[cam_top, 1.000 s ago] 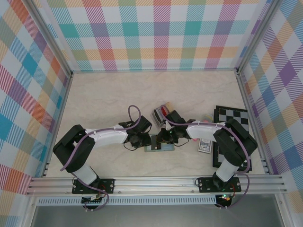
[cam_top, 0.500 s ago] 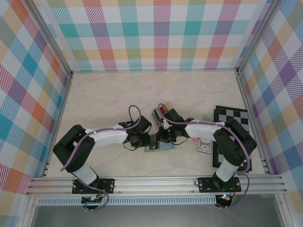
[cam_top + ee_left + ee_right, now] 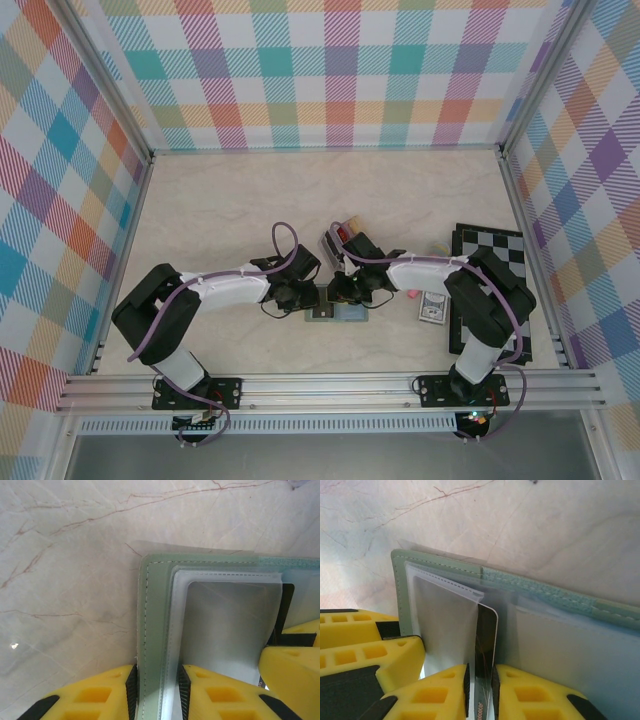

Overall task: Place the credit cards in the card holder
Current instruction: Insert the credit card into the card slot.

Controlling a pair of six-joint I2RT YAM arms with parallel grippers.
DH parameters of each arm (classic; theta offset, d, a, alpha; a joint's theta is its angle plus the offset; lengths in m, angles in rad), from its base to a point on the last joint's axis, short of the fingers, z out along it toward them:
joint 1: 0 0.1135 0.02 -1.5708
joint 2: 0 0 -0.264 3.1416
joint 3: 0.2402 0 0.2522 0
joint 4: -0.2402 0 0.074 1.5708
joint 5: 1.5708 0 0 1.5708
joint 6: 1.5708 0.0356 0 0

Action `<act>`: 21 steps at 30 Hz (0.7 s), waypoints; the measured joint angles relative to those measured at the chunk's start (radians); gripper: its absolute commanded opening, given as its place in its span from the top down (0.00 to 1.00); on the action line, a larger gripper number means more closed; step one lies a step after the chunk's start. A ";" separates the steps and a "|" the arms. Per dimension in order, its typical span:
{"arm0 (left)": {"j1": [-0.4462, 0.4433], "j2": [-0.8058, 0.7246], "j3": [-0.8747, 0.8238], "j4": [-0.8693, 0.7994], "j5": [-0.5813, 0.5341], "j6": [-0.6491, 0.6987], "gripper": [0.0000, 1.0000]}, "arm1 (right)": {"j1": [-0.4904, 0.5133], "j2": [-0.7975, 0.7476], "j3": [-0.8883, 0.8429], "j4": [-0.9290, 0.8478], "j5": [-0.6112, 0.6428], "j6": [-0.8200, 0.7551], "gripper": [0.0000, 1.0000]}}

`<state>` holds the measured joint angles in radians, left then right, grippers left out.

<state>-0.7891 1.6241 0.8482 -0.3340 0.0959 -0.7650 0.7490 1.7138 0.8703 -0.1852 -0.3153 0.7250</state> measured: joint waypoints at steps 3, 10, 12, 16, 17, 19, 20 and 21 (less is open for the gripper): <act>0.000 0.000 0.000 0.000 0.000 0.000 0.71 | 0.002 0.000 0.000 -0.002 0.006 0.005 0.88; 0.000 0.000 0.000 -0.001 0.000 0.000 0.71 | 0.006 0.006 0.000 0.019 -0.011 0.027 0.91; 0.000 0.000 0.000 -0.001 0.000 0.000 0.70 | 0.006 0.016 0.000 0.027 -0.012 0.034 0.90; 0.000 0.000 0.000 -0.001 0.000 0.000 0.69 | 0.006 0.019 0.000 0.030 -0.010 0.044 0.85; 0.000 0.000 0.000 0.000 0.000 0.000 0.69 | 0.008 0.017 0.000 0.027 -0.006 0.044 0.84; 0.000 0.000 0.000 0.000 0.000 0.000 0.70 | 0.013 0.003 0.000 0.012 0.016 0.043 0.83; 0.000 0.000 0.000 0.000 0.000 0.000 0.70 | 0.018 -0.011 0.000 -0.006 0.030 0.041 0.82; 0.000 0.000 0.000 0.000 -0.001 0.000 0.70 | 0.020 -0.029 0.000 -0.027 0.049 0.036 0.82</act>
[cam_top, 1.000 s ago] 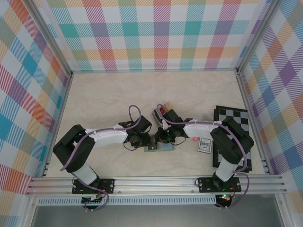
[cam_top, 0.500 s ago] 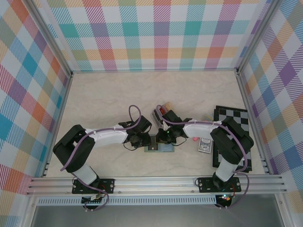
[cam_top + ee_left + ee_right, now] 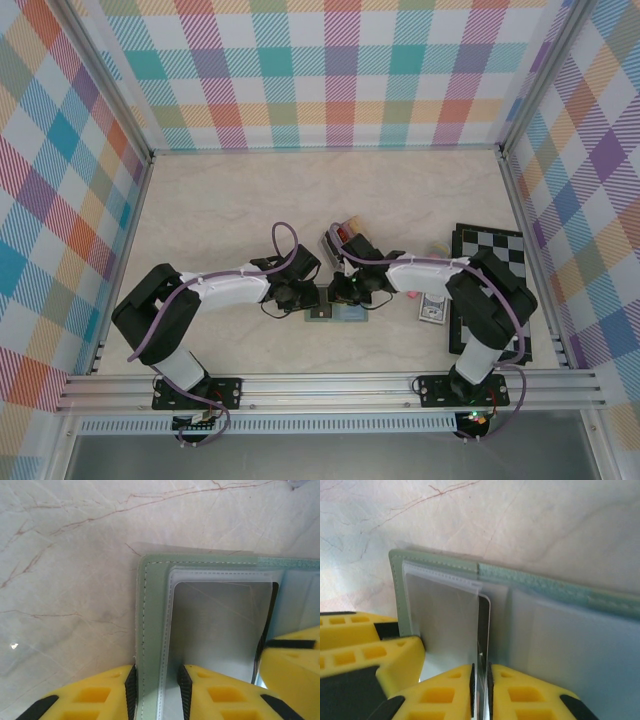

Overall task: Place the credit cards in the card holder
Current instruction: Insert the credit card into the card slot.

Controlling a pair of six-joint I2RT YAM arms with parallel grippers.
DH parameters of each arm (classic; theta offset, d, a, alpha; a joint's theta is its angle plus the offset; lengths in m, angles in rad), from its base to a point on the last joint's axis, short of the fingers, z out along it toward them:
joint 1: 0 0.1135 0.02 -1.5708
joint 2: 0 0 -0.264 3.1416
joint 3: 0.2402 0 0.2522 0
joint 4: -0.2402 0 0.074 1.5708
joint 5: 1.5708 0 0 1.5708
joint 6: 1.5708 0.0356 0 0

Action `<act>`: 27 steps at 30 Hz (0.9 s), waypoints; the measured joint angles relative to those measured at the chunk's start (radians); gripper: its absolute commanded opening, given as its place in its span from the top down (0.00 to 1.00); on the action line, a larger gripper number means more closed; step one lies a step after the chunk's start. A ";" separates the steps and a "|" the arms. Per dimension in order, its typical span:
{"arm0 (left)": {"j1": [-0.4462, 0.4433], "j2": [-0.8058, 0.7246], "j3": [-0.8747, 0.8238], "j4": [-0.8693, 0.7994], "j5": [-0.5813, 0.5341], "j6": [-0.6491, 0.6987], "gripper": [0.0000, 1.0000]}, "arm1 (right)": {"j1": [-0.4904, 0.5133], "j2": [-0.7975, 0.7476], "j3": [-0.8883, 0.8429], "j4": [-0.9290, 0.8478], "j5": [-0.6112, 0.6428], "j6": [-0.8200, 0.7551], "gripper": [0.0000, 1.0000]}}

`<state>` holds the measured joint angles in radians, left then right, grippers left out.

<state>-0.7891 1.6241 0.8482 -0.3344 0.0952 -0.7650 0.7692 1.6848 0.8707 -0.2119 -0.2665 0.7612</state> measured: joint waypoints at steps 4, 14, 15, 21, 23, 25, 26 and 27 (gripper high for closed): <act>0.000 0.000 0.000 -0.001 0.000 0.000 0.71 | 0.004 -0.077 -0.001 -0.067 0.069 -0.016 0.80; 0.000 0.000 0.000 -0.003 0.000 0.000 0.72 | -0.021 -0.134 -0.041 -0.248 0.277 -0.008 0.80; 0.000 0.000 0.000 -0.003 -0.001 0.000 0.72 | -0.032 -0.139 -0.051 -0.262 0.293 -0.005 0.80; 0.000 0.000 0.000 -0.003 -0.001 0.000 0.73 | -0.089 -0.157 -0.078 -0.314 0.330 0.008 0.81; 0.000 0.000 0.000 -0.003 -0.001 0.000 0.73 | -0.097 -0.153 -0.078 -0.325 0.335 0.009 0.81; 0.000 0.001 0.000 -0.003 -0.001 0.000 0.73 | -0.103 -0.142 -0.076 -0.328 0.334 0.010 0.82; 0.000 0.002 0.000 -0.003 -0.001 0.000 0.73 | -0.106 -0.137 -0.071 -0.333 0.333 0.010 0.82; 0.000 0.002 0.000 -0.003 -0.001 0.000 0.73 | -0.109 -0.131 -0.065 -0.338 0.333 0.011 0.83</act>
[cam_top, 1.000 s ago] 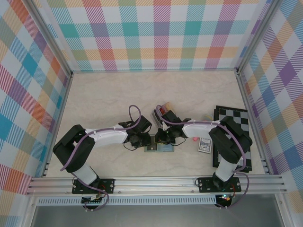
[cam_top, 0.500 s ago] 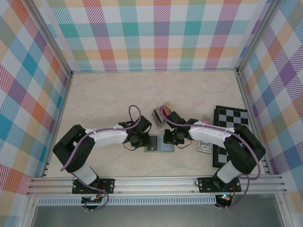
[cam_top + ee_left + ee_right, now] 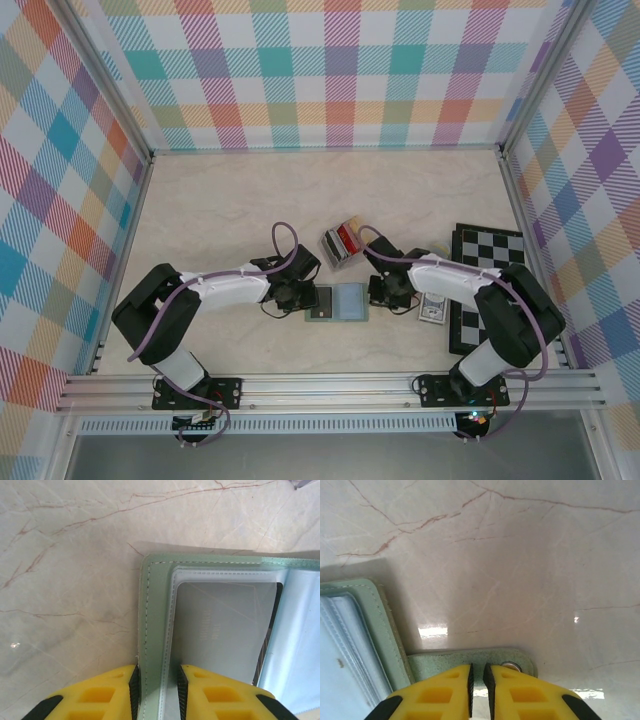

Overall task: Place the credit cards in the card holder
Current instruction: Insert the credit card into the card slot, then pick up several credit cards from the storage box.

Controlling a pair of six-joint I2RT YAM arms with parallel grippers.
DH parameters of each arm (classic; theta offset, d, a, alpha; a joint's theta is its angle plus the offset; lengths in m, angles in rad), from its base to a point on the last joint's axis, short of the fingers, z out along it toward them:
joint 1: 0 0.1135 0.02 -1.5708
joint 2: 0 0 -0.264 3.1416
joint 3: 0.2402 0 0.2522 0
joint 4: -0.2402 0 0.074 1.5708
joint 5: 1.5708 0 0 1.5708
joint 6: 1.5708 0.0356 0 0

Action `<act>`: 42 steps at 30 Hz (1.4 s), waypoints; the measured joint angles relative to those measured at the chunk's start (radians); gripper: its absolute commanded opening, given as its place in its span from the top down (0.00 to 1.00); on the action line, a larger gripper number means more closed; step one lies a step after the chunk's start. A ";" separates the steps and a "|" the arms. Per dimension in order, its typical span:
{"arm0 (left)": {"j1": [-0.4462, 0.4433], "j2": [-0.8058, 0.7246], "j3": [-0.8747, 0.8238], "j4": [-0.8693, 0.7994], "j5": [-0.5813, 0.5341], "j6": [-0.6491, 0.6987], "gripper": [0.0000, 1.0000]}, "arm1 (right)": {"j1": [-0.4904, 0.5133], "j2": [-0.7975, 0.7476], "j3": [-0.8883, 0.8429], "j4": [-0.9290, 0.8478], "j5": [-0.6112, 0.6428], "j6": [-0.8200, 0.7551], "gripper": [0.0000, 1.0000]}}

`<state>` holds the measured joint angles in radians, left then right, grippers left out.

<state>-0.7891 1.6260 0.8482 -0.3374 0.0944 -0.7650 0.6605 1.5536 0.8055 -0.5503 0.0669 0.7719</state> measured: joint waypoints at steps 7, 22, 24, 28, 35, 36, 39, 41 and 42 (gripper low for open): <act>0.000 0.000 0.000 0.000 -0.002 0.000 0.73 | -0.024 0.016 0.024 -0.028 -0.022 -0.002 0.82; 0.000 0.000 0.000 0.000 -0.002 0.000 0.70 | -0.148 0.010 0.043 -0.005 -0.211 -0.080 0.80; 0.000 -0.002 0.002 -0.001 -0.002 0.004 0.69 | -0.148 -0.044 0.052 -0.023 -0.198 -0.085 0.79; 0.000 -0.004 0.014 -0.016 -0.010 0.016 0.64 | -0.148 -0.129 0.090 -0.043 -0.172 -0.114 0.74; 0.000 -0.047 0.061 -0.059 -0.034 0.031 0.56 | -0.148 -0.209 0.137 -0.055 -0.130 -0.180 0.67; 0.003 -0.056 0.068 -0.062 -0.034 0.033 0.54 | -0.148 -0.209 0.145 -0.056 -0.127 -0.191 0.67; 0.026 -0.072 0.087 -0.061 -0.027 0.038 0.48 | -0.148 -0.207 0.168 -0.060 -0.123 -0.223 0.67; 0.050 -0.072 0.105 -0.060 -0.018 0.037 0.48 | -0.148 -0.199 0.193 -0.065 -0.122 -0.242 0.67; 0.062 -0.072 0.116 -0.060 -0.010 0.036 0.47 | -0.148 -0.190 0.209 -0.066 -0.122 -0.251 0.66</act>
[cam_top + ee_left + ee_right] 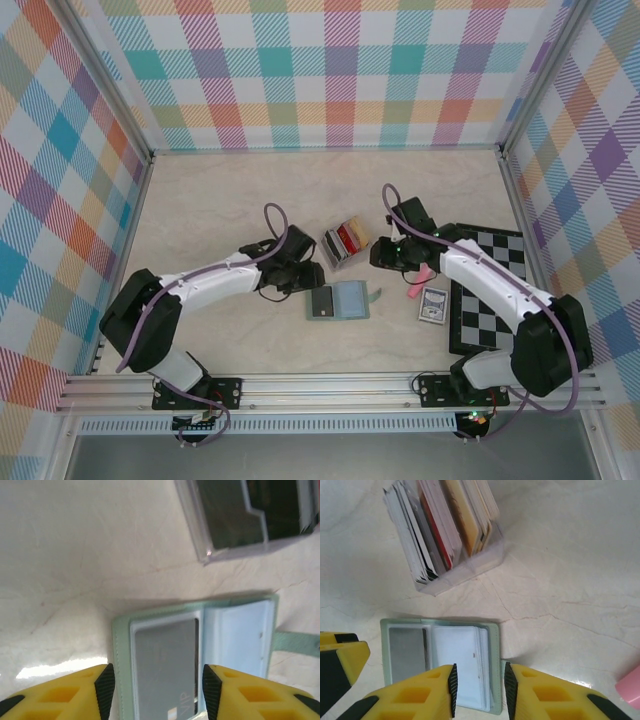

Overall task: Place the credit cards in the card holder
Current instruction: Pick up several credit cards from the storage box.

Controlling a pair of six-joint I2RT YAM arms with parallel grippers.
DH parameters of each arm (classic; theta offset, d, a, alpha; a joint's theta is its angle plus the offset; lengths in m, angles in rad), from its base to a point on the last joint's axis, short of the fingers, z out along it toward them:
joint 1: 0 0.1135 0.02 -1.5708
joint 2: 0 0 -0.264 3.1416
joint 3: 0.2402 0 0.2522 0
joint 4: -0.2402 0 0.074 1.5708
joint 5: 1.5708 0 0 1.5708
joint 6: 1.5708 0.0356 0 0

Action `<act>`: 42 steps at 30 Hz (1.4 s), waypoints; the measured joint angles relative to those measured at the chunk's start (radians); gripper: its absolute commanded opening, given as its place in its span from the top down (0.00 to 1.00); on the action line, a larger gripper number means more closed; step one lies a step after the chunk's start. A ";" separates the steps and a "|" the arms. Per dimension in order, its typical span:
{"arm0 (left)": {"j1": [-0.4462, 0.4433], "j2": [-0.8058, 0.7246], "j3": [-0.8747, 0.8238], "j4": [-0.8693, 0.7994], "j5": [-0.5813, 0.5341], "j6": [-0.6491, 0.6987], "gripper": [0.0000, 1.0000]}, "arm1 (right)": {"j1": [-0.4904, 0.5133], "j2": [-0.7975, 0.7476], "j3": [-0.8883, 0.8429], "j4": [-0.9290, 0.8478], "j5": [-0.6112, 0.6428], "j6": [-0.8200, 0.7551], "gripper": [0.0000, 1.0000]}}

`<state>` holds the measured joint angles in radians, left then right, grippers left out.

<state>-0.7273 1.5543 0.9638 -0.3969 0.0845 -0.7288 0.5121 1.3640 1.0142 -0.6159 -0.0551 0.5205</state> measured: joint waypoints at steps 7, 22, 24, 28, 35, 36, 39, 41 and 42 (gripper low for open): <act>0.076 0.105 0.150 0.029 0.061 -0.037 0.43 | 0.000 0.094 0.098 -0.004 -0.003 -0.053 0.66; 0.160 0.349 0.305 0.063 0.118 -0.125 0.50 | 0.040 0.376 0.356 -0.051 0.017 -0.161 0.73; 0.165 0.355 0.309 0.070 0.129 -0.129 0.50 | 0.042 0.396 0.370 -0.059 0.018 -0.167 0.73; 0.167 0.368 0.324 0.090 0.144 -0.132 0.50 | 0.042 0.417 0.391 -0.064 0.018 -0.172 0.73; 0.168 0.414 0.338 0.113 0.169 -0.140 0.57 | 0.047 0.460 0.422 -0.076 0.023 -0.186 0.72; 0.169 0.414 0.342 0.115 0.172 -0.140 0.59 | 0.049 0.466 0.428 -0.082 0.030 -0.190 0.72; 0.169 0.414 0.343 0.119 0.176 -0.138 0.64 | 0.067 0.486 0.458 -0.101 0.075 -0.205 0.72; 0.169 0.414 0.343 0.121 0.177 -0.132 0.65 | 0.087 0.506 0.486 -0.117 0.124 -0.216 0.72; 0.169 0.414 0.343 0.122 0.178 -0.126 0.66 | 0.099 0.520 0.502 -0.127 0.154 -0.223 0.71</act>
<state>-0.5587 1.9686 1.3064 -0.2752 0.2623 -0.8551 0.6109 1.8843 1.5166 -0.7425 0.0986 0.2974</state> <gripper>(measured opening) 0.351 0.280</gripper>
